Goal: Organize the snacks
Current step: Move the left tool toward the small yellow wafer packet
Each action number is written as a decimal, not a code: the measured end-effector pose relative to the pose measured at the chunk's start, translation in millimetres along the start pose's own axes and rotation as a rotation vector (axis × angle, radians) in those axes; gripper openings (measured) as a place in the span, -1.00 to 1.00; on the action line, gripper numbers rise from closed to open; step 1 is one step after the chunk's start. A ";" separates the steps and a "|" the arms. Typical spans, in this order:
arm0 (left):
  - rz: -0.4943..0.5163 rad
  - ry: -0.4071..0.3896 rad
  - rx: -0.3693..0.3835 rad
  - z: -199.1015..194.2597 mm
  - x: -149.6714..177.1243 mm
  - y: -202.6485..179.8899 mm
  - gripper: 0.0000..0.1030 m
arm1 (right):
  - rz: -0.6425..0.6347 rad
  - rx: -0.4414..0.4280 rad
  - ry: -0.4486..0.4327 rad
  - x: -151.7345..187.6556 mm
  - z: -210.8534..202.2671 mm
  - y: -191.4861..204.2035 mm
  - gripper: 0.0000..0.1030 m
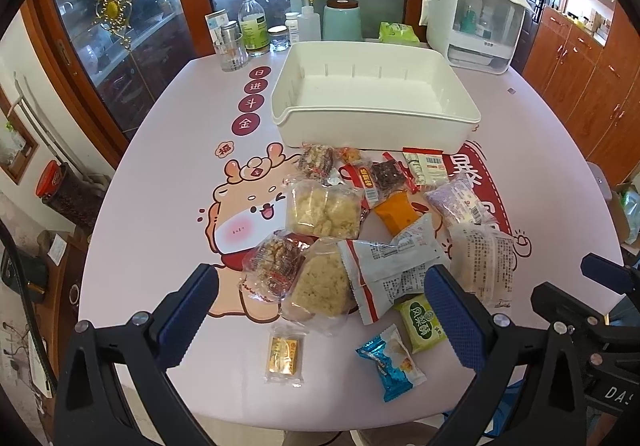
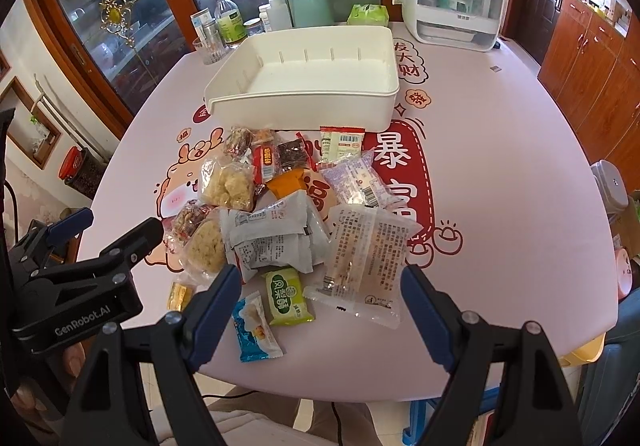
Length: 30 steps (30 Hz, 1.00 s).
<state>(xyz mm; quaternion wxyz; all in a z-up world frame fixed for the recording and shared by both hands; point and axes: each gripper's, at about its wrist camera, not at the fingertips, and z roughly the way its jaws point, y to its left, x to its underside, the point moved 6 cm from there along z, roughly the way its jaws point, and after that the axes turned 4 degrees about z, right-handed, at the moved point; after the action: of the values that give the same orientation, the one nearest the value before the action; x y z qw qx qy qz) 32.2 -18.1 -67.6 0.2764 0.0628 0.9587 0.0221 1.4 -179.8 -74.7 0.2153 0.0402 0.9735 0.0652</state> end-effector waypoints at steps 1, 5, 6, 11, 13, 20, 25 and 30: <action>-0.001 0.001 -0.001 0.3 -0.2 0.5 0.98 | 0.001 0.001 0.001 -0.9 -1.0 -0.2 0.60; -0.009 0.003 0.004 0.7 -0.2 1.4 0.98 | 0.001 -0.002 0.003 -1.2 -1.0 -1.1 0.60; -0.011 0.003 0.006 0.8 0.2 1.7 0.98 | 0.001 -0.003 0.002 -0.7 -0.2 -1.7 0.60; -0.014 -0.010 0.003 -0.3 -1.2 2.0 0.98 | 0.001 0.000 0.002 -0.3 -0.7 -0.3 0.60; -0.010 -0.018 -0.009 -1.8 -2.8 2.1 0.98 | -0.001 0.000 0.001 -1.4 -0.6 -1.5 0.60; 0.007 -0.041 -0.010 -8.6 -4.9 0.1 0.98 | 0.001 -0.010 -0.009 -7.9 -2.4 -8.2 0.60; 0.016 -0.018 -0.021 -7.4 -1.9 3.3 0.98 | 0.033 -0.012 -0.019 -13.1 -2.3 -19.8 0.60; -0.014 0.021 0.006 -1.0 7.2 7.7 0.98 | 0.059 -0.002 -0.019 -16.0 1.0 -30.7 0.60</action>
<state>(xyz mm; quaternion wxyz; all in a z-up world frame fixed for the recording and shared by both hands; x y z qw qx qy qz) 26.5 -9.5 -69.9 0.2665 0.0565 0.9620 0.0178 14.7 -211.7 -73.4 0.2223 0.0694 0.9698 0.0722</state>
